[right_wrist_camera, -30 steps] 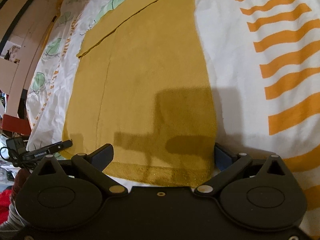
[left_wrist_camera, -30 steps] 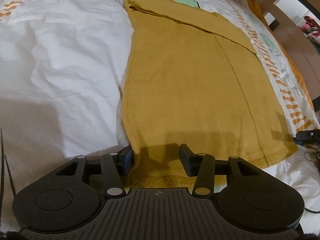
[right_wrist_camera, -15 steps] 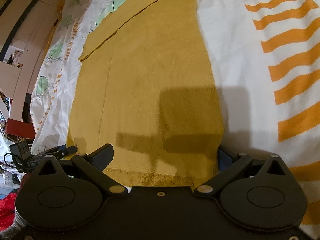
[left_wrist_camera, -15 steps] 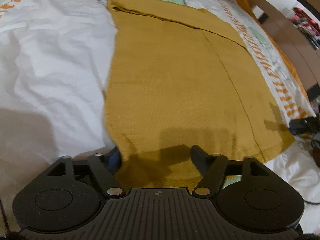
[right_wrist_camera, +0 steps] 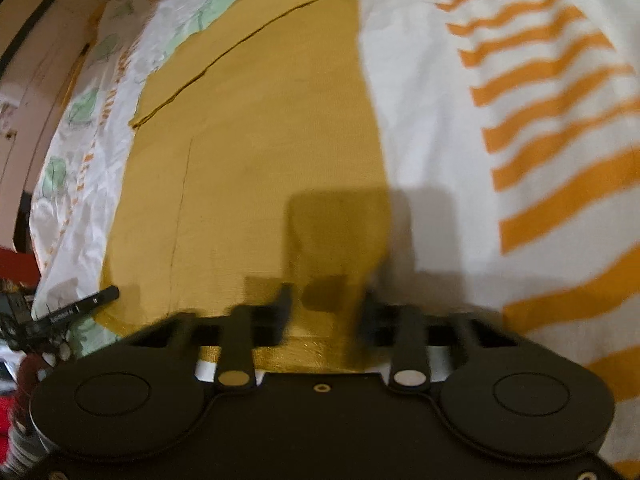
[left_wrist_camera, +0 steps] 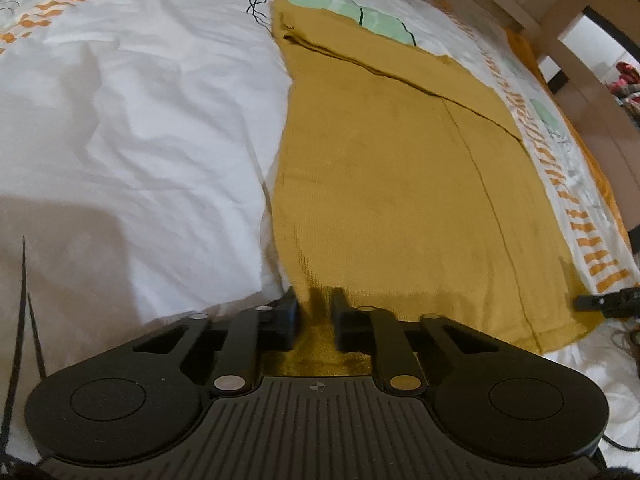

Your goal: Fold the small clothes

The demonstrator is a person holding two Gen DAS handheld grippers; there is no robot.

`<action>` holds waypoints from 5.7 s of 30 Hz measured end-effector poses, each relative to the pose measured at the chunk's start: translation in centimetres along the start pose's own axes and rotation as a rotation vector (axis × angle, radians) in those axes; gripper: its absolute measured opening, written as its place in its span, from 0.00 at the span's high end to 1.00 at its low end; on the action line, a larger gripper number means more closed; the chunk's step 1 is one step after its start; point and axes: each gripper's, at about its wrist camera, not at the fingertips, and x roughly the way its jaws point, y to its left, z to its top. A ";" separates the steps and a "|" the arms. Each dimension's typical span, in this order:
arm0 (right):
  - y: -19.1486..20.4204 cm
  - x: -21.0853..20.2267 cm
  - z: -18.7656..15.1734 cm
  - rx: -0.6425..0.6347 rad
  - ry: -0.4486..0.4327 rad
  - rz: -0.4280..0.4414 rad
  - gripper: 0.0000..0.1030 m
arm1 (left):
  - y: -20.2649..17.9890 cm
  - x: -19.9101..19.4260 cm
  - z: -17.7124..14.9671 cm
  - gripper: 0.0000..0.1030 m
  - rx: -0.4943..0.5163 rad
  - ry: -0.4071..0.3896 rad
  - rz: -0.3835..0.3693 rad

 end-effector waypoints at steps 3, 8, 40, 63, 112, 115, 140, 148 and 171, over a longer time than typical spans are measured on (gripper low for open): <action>-0.2 -0.2 -0.1 0.011 -0.007 0.041 0.86 | 0.2 -0.6 0.0 0.96 -0.018 -0.039 -0.025; 0.0 -1.6 0.0 0.008 -0.088 0.157 0.88 | 0.6 -1.9 0.6 0.96 -0.068 -0.112 -0.098; 1.2 -2.3 13.8 0.131 -0.556 0.451 0.89 | 0.4 -2.1 16.5 0.97 -0.224 -0.438 -0.203; -0.8 5.1 22.5 0.187 -0.575 0.369 0.89 | 3.2 8.7 23.7 0.97 -0.294 -0.366 -0.087; 9.6 6.8 20.2 -0.529 -0.540 -0.078 0.23 | -8.0 13.6 18.9 0.67 0.410 -0.162 0.039; 10.8 7.9 19.3 -0.608 -0.475 -0.048 0.23 | -7.4 13.8 19.6 0.67 0.387 -0.175 0.034; 14.2 14.3 22.4 -0.580 -0.379 -0.202 0.21 | -2.3 14.2 25.1 0.67 0.157 -0.239 0.082; 14.0 15.4 25.7 -0.445 -0.445 -0.224 0.20 | 1.0 13.4 26.5 0.67 -0.023 -0.256 0.109; 15.8 15.4 21.2 -0.587 -0.407 -0.302 0.15 | 1.3 12.0 27.1 0.67 -0.060 -0.259 0.117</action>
